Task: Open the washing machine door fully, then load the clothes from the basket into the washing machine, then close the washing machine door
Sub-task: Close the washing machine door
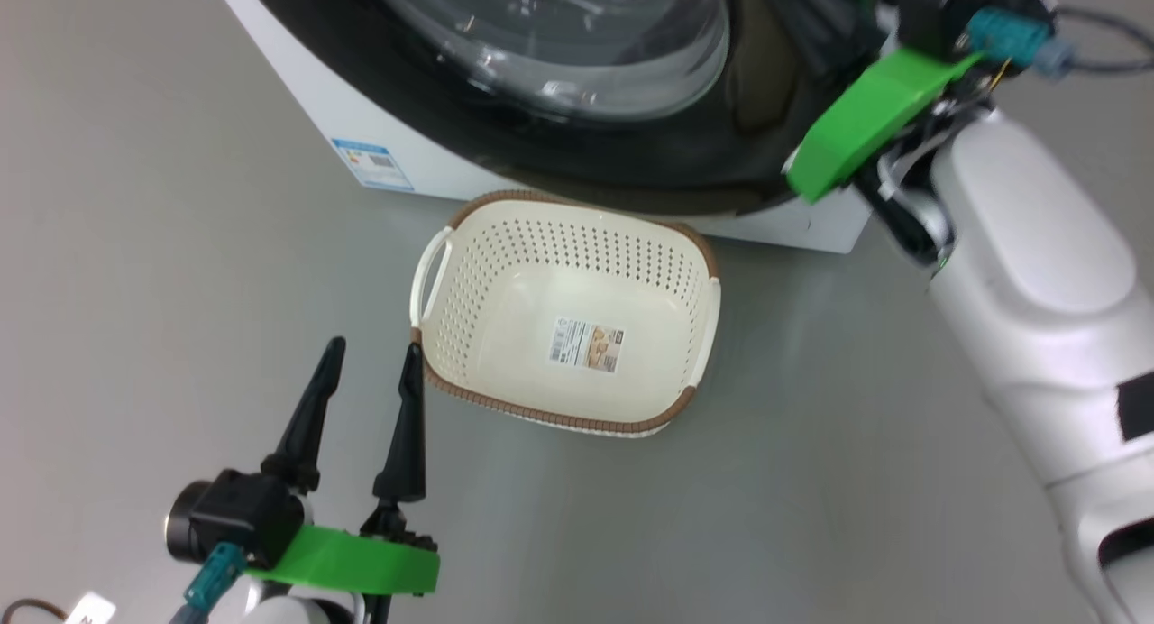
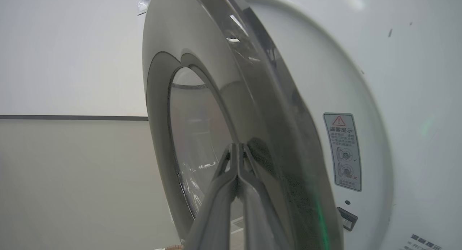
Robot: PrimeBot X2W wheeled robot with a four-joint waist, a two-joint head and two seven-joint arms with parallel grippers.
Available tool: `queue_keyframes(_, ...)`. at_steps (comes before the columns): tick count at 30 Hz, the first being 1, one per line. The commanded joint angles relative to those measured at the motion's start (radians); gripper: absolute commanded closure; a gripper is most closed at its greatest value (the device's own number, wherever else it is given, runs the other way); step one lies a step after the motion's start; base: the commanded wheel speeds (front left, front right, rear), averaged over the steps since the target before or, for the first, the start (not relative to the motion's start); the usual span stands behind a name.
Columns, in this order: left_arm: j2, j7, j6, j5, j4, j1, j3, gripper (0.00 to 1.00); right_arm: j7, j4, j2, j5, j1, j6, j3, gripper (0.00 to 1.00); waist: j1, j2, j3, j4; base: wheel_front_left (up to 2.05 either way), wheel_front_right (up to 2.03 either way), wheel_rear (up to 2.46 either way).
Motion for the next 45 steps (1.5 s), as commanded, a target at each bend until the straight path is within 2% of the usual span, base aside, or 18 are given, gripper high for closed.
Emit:
queue_keyframes(1, 0.009, -0.012, -0.007, 0.013, -0.018, -0.038, 0.032, 0.0, -0.013, -0.007, 0.005, 0.01, -0.046, 0.001, -0.009, 1.0, 0.0, -0.0001, 0.034, 0.017, 0.0, 0.0, 0.0)
queue_keyframes(14, -0.028, -0.012, -0.029, 0.04, -0.031, -0.082, 0.047, 0.0, -0.079, 0.187, -0.027, 0.024, -0.238, 0.001, 0.001, 1.0, 0.0, -0.0001, 0.094, 0.042, 0.0, 0.0, 0.0)
queue_keyframes(26, -0.038, -0.012, -0.036, 0.051, -0.026, -0.086, 0.05, 0.0, -0.097, 0.267, -0.025, 0.044, -0.303, 0.001, 0.001, 1.0, 0.0, -0.0001, 0.1, 0.043, 0.0, 0.0, 0.0)
queue_keyframes(37, -0.04, -0.012, -0.041, 0.059, -0.013, -0.077, 0.064, 0.0, -0.098, 0.158, -0.015, 0.053, -0.176, 0.001, 0.072, 1.0, 0.0, -0.0001, 0.068, 0.025, 0.0, 0.0, 0.0)
queue_keyframes(45, -0.039, -0.012, -0.046, 0.072, -0.001, -0.056, 0.077, 0.0, -0.098, 0.027, -0.019, 0.067, -0.007, 0.001, 0.05, 1.0, 0.0, -0.0001, 0.027, 0.001, 0.0, 0.0, 0.0)
